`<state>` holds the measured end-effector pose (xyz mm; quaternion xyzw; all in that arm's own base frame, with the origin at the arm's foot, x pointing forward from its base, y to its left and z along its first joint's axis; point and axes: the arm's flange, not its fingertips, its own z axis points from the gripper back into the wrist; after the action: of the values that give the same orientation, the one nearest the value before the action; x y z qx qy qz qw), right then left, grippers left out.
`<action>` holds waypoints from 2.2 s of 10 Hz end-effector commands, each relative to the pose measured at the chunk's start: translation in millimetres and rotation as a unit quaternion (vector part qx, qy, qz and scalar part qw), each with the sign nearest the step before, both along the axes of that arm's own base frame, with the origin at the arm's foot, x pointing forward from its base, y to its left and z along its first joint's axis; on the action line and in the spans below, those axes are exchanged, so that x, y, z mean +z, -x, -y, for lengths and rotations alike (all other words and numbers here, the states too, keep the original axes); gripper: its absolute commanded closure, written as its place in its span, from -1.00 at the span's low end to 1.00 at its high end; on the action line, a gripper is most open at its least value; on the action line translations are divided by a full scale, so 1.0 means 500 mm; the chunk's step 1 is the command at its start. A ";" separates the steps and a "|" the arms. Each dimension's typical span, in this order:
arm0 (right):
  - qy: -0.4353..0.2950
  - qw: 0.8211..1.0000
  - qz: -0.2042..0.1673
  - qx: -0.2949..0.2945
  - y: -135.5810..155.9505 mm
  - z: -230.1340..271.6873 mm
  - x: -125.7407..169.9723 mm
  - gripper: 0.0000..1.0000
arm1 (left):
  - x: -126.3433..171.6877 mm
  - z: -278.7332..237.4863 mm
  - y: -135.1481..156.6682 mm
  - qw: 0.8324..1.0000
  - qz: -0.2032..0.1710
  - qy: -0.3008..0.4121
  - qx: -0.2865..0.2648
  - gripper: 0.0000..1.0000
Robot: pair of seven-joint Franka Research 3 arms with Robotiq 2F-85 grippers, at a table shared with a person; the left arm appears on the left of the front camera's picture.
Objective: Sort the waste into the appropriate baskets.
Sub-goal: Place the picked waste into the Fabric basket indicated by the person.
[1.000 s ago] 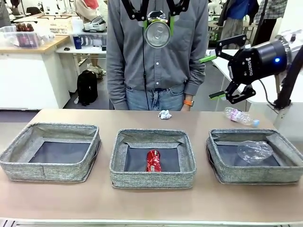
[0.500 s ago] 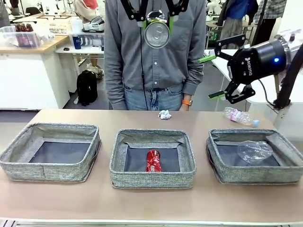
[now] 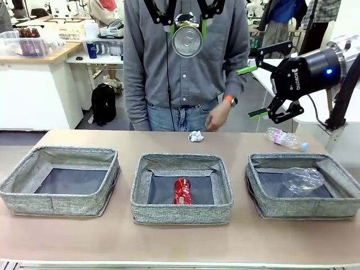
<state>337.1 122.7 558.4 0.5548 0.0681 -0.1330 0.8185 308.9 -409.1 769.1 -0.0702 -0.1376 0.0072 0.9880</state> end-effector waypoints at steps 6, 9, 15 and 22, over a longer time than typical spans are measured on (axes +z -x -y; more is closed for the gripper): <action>-0.015 1.000 0.010 0.003 -0.004 -0.003 0.001 -1.00 | -0.011 -0.016 0.008 1.000 0.007 0.001 0.000 0.07; -0.015 1.000 0.010 0.003 -0.004 -0.003 0.001 -1.00 | -0.011 -0.016 0.008 1.000 0.007 0.001 0.000 0.07; -0.015 1.000 0.010 0.003 -0.004 -0.003 0.001 -1.00 | -0.334 -0.038 -0.023 0.997 -0.003 -0.043 0.064 0.06; -0.015 1.000 0.010 0.003 -0.004 -0.003 0.001 -1.00 | -0.654 -0.030 -0.101 0.989 -0.091 0.012 0.116 0.06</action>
<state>337.1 122.8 558.3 0.5547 0.0682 -0.1329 0.8185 355.4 -389.1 448.8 -0.0490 -0.0698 0.1217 0.9889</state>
